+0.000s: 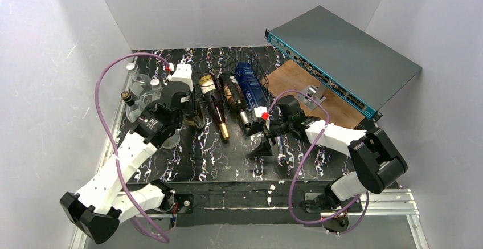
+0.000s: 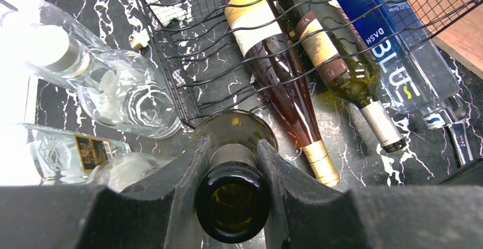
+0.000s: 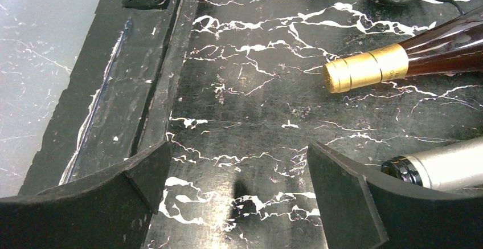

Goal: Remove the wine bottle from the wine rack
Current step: Place the wine bottle at the center of the board.

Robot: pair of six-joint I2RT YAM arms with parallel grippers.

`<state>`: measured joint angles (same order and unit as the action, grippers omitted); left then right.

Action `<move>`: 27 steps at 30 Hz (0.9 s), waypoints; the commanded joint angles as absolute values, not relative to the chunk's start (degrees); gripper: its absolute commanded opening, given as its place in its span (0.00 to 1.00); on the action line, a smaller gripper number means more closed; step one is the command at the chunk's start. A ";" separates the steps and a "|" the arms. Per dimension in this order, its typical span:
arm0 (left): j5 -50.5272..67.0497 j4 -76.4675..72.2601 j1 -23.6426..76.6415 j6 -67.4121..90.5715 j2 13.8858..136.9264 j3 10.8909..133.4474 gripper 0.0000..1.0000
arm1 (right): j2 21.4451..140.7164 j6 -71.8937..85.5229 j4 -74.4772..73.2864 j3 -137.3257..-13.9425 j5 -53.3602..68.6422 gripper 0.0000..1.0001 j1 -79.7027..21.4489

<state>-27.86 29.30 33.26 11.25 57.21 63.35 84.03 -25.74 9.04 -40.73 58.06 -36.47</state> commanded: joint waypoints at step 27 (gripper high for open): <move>-24.24 29.73 23.72 8.54 59.63 68.51 0.00 | 83.06 -27.41 8.90 -42.45 59.90 0.98 -36.17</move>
<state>-22.46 32.03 24.67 9.04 61.93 66.28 84.03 -26.74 8.91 -40.73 58.52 -36.38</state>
